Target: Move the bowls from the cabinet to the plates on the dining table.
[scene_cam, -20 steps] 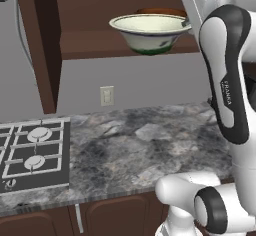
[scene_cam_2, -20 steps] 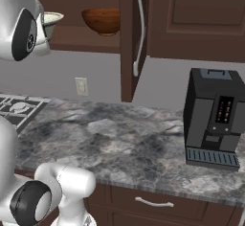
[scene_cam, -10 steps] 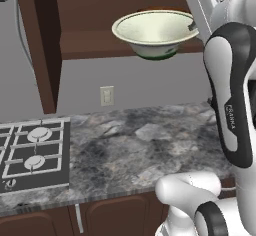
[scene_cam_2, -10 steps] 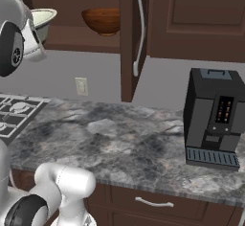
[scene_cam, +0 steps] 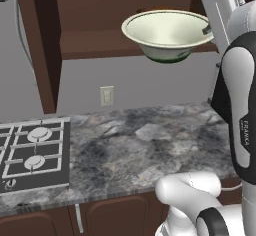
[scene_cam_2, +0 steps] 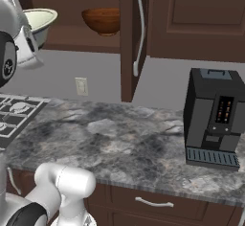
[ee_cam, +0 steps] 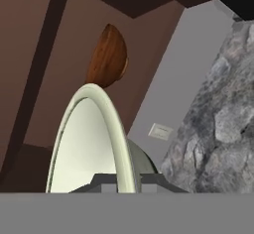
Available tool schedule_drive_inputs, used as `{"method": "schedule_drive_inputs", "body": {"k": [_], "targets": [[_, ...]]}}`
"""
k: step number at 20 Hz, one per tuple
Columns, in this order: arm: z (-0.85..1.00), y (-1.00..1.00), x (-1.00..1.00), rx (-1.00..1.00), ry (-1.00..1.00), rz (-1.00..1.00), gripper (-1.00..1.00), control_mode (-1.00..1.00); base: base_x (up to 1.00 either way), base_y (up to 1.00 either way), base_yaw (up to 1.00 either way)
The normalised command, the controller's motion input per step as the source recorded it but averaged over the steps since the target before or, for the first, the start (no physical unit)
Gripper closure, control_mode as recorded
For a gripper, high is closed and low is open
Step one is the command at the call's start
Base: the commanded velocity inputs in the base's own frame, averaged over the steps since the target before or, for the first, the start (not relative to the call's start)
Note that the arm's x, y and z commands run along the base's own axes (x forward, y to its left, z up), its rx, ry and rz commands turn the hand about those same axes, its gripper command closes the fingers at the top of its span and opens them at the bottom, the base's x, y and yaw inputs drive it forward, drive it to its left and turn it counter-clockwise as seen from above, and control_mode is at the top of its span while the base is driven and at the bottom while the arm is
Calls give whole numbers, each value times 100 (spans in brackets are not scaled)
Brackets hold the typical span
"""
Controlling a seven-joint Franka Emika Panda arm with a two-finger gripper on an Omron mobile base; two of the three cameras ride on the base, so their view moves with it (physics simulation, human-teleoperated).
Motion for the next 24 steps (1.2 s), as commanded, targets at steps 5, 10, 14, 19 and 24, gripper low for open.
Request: {"method": "schedule_drive_inputs", "body": {"k": [5, 10, 14, 19, 24], "targets": [[-12, 2, -51, 1, -1, -9, 100, -100, 0, 0, 0], [-12, -6, -52, 2, 0, -5, 100, -100, 0, 0, 0], [1, -15, -8, 8, 9, -2, 100, -100, 0, 0, 0], [0, -14, -10, 7, 7, -1, 100, -100, 0, 0, 0], [2, -9, -12, 6, 7, -1, 100, -100, 0, 0, 0]]}}
